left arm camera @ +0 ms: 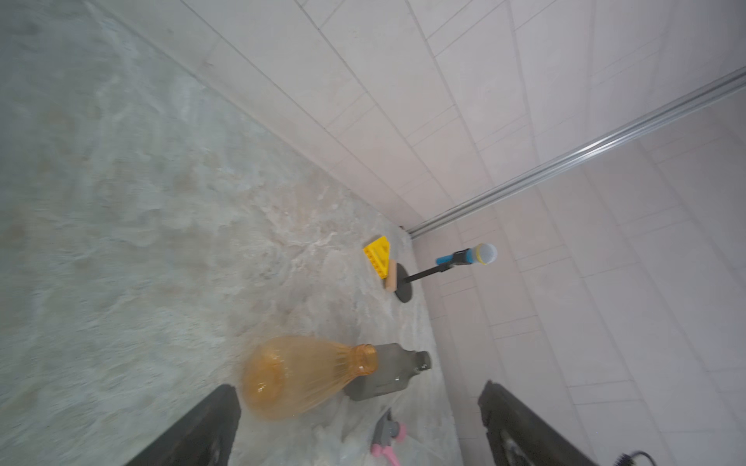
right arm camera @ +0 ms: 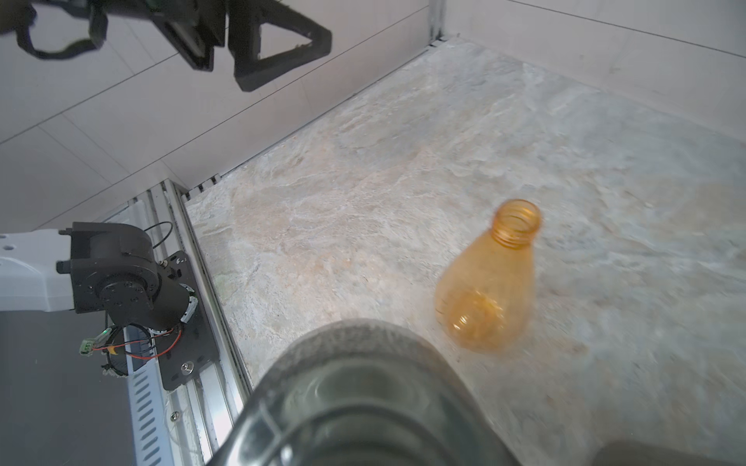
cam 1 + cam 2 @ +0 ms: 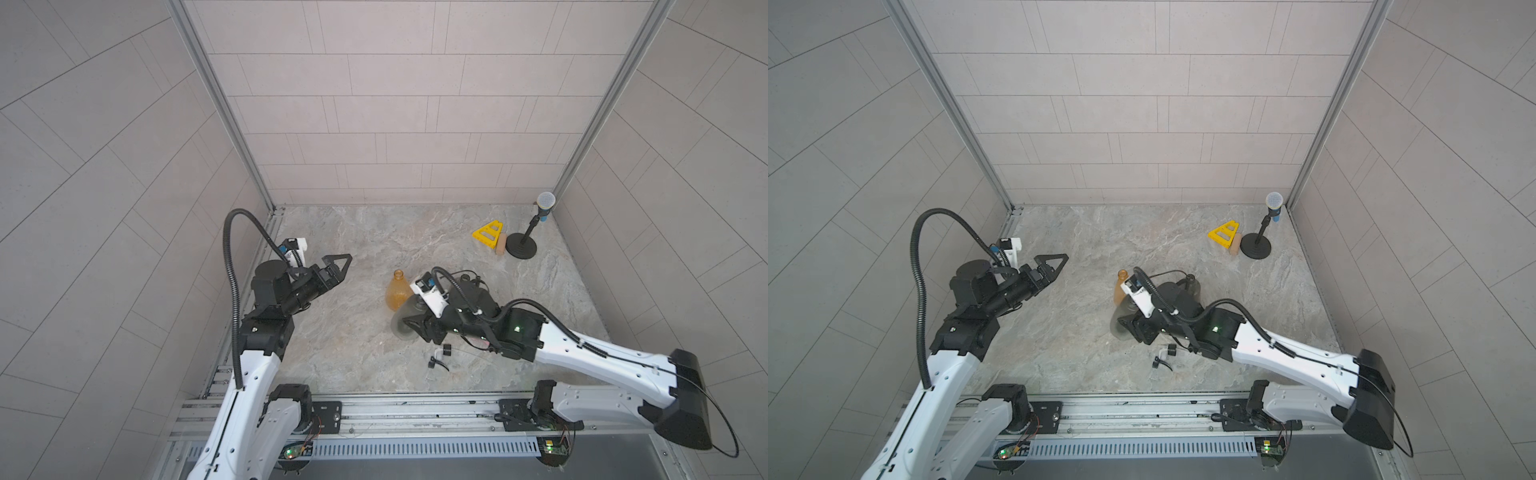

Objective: Attach spray nozzles to spray bottles
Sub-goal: Pick up the spray bottle from the center of the board.

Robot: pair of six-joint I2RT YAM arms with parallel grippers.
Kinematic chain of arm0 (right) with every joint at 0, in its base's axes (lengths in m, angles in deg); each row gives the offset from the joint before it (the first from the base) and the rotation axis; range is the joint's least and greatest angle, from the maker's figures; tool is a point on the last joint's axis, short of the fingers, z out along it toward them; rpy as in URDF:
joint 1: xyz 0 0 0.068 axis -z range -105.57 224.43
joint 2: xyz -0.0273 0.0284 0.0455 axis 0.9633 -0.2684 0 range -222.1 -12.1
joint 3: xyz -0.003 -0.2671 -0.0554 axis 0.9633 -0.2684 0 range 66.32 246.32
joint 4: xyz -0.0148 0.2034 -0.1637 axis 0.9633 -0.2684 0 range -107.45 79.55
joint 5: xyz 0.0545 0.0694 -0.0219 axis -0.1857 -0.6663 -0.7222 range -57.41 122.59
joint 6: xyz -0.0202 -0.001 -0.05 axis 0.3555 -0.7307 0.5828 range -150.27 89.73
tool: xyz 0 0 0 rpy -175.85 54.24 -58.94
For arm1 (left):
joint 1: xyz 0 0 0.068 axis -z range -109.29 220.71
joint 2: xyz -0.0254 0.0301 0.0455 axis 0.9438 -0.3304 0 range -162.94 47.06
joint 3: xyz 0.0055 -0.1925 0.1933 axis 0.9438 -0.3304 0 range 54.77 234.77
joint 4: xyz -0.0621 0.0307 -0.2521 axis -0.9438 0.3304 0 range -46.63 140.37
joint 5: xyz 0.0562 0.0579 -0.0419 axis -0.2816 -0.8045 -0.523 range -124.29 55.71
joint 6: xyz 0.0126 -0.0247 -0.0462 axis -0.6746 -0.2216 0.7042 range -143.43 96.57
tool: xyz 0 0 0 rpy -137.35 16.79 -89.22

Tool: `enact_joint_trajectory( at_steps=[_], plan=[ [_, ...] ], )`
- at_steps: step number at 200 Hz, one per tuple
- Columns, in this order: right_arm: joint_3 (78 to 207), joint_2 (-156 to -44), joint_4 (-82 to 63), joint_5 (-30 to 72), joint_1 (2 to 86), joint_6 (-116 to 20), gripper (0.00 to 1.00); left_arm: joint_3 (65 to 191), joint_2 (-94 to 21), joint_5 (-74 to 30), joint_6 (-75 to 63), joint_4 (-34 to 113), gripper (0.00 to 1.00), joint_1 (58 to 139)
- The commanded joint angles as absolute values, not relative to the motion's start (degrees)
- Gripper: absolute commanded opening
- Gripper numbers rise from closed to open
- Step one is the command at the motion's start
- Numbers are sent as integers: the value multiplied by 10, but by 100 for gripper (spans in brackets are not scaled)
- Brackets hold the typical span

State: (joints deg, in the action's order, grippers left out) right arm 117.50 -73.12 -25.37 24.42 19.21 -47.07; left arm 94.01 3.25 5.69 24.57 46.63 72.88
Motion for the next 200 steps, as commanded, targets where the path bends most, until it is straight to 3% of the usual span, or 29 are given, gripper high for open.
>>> enact_joint_trajectory(
  at_steps=[1, 21, 69, 133, 165, 200],
  plan=[
    [1162, -669, -349, 182, 244, -485, 61, 898, 36, 154, 362, 204, 100, 745],
    [1162, -625, -382, 143, 299, -486, 60, 872, 37, 164, 409, 83, 100, 783],
    [1178, -588, -381, 46, 356, -511, 60, 884, 55, 240, 371, 87, 100, 887],
    [1186, -606, -213, -144, 356, -632, 60, 876, 118, 309, 317, 180, 100, 932],
    [1233, -643, -201, -163, 316, -625, 60, 901, 110, 310, 236, 295, 100, 964],
    [1273, -677, -213, -159, 285, -607, 60, 912, 96, 313, 227, 298, 100, 988]
  ],
)
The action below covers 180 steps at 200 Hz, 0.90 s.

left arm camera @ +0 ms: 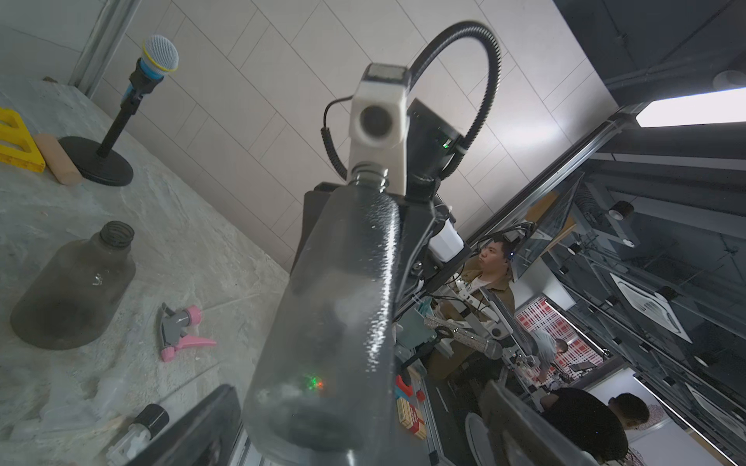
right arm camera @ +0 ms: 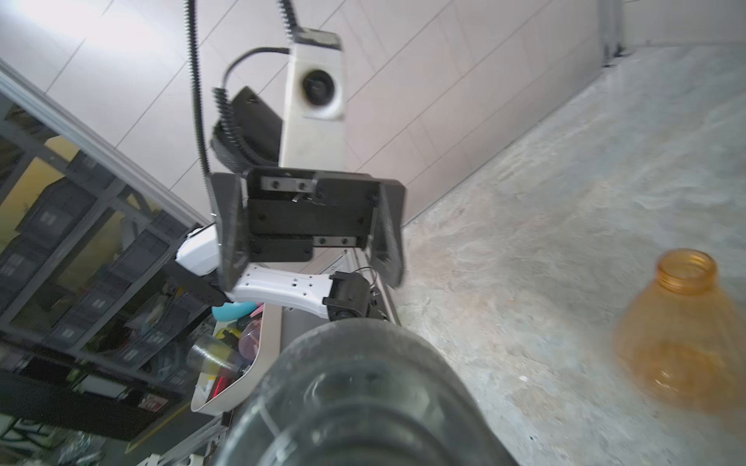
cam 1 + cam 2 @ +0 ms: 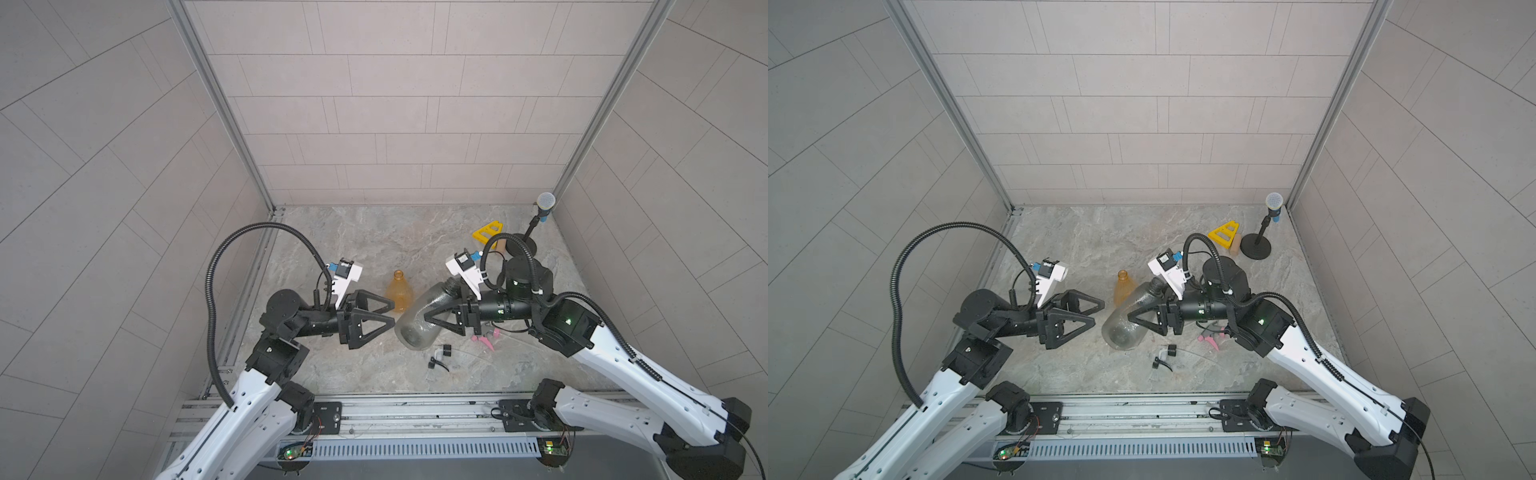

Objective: Attach spray nozzles to spray bottles
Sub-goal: Pick up the spray bottle from the center of the board.

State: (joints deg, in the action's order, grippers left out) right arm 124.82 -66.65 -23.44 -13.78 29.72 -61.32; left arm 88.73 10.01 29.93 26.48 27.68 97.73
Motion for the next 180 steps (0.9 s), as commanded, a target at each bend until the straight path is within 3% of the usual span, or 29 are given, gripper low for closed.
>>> enact_joint_trajectory(
  at_steps=[1, 180],
  plan=[
    [1274, -678, -213, -160, 284, -607, 60, 913, 96, 313, 226, 298, 100, 989],
    [1378, -800, -182, -154, 242, -589, 59, 919, 94, 324, 194, 317, 100, 1062]
  ],
)
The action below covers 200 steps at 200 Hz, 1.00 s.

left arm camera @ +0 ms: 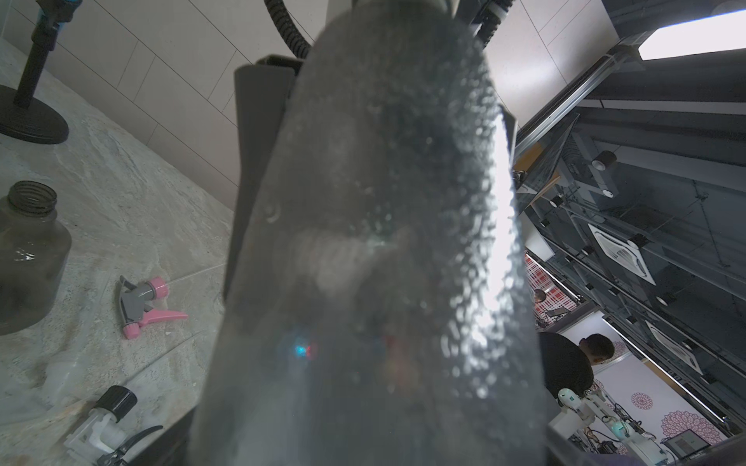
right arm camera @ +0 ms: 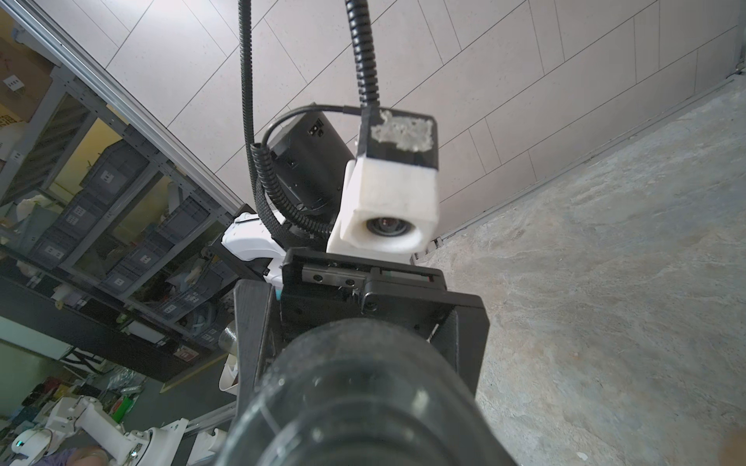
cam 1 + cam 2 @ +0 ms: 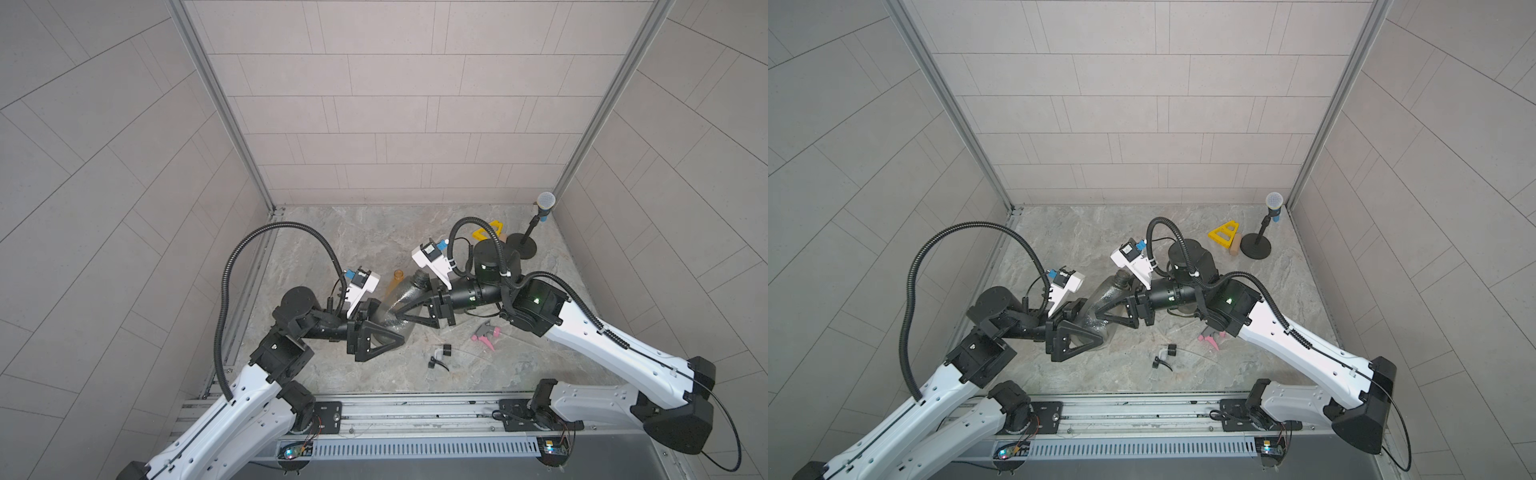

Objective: Attach spray nozzles to spray bottles
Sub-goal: Pick up the spray bottle from the center of the board.

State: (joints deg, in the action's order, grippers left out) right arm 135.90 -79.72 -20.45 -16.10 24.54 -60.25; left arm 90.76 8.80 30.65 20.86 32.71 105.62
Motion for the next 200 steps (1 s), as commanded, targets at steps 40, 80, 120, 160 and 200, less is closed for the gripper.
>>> enact_joint_trajectory(
  at_steps=[40, 80, 120, 160, 200],
  plan=[
    [1385, -805, -177, -152, 238, -588, 59, 919, 98, 324, 184, 333, 100, 1063],
    [1388, -808, -177, -149, 236, -587, 59, 921, 94, 326, 184, 338, 89, 1063],
    [1390, -808, -178, -149, 235, -586, 60, 922, 94, 325, 167, 340, 77, 1064],
    [1387, -802, -180, -140, 234, -583, 75, 925, 98, 318, 159, 351, 74, 1064],
    [1392, -785, -198, -110, 234, -573, 92, 932, 106, 304, 142, 371, 66, 1064]
  ],
)
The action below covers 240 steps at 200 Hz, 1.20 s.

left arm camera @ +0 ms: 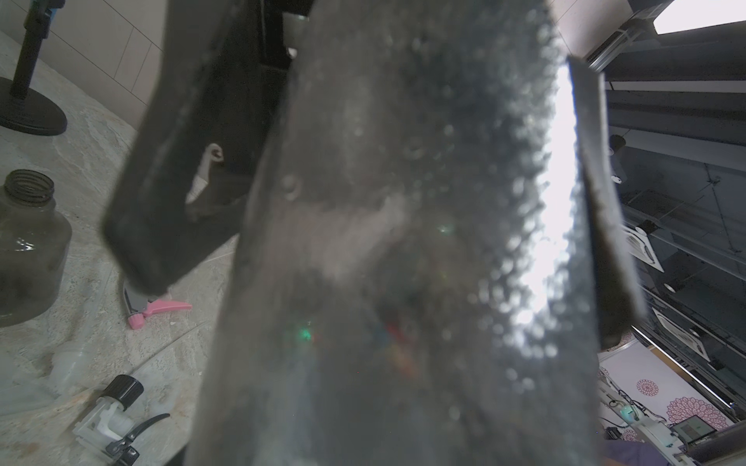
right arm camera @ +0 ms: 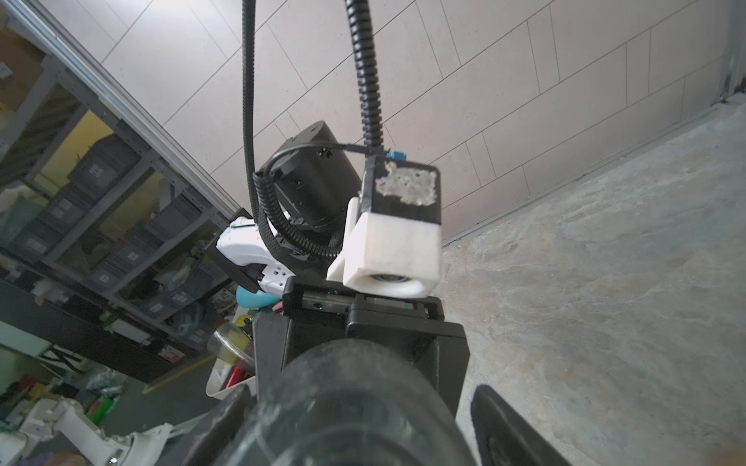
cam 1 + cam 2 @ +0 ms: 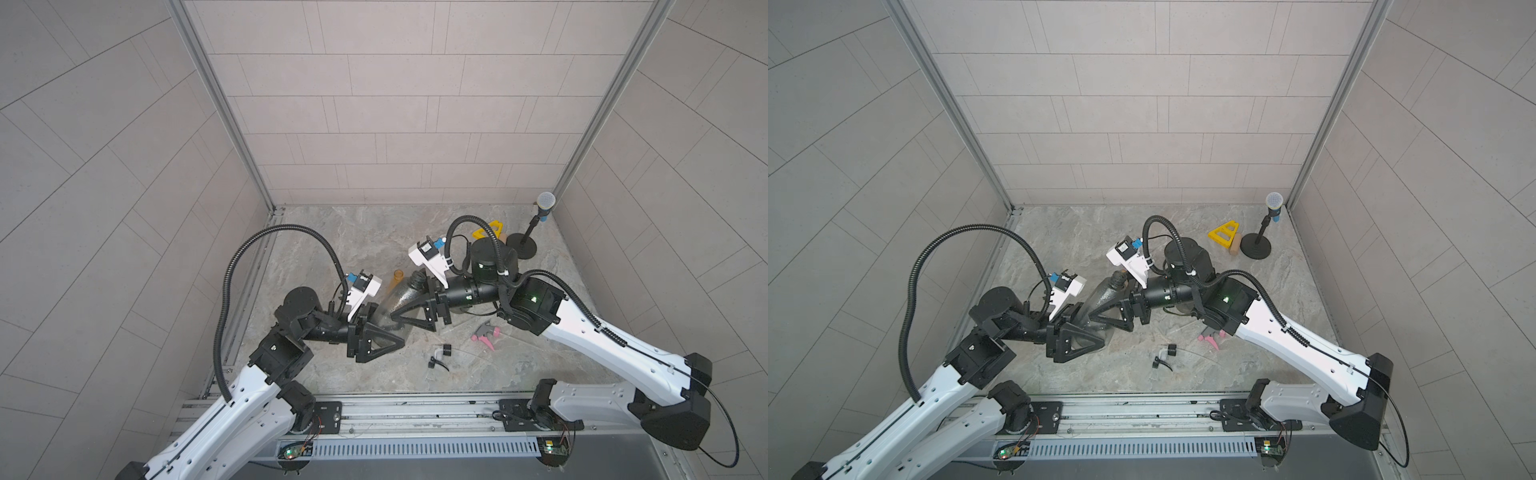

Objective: Attach spray nozzles to spray bottles
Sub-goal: Pick up the spray bottle from the center of the board, then adjust the spray nozzle at the center of the board.

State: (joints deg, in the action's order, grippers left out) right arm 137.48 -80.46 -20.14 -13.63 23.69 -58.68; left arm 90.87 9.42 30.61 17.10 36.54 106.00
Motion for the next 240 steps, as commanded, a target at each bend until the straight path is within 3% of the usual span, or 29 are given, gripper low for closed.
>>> enact_joint_trajectory(
  at_steps=[1, 32, 66, 95, 141, 201, 240],
  plan=[
    [1393, -785, -199, -108, 235, -573, 92, 932, 107, 304, 142, 372, 66, 1064],
    [1391, -733, -239, -20, 255, -563, 95, 951, 119, 289, 105, 427, 59, 1064],
    [1384, -625, -330, 148, 272, -526, 95, 996, 145, 235, 3, 568, 47, 1064],
    [1370, -556, -419, 247, 272, -525, 93, 1012, 174, 170, -40, 612, 30, 1064],
    [1256, -520, -551, 289, 272, -581, 84, 1017, 203, 97, -72, 634, 0, 1063],
    [1054, -559, -544, 262, 265, -636, 70, 1037, 206, 37, -84, 677, 0, 1063],
    [1027, -666, -504, 321, 179, -638, 64, 1046, 204, -11, -84, 716, 0, 1063]
  ],
)
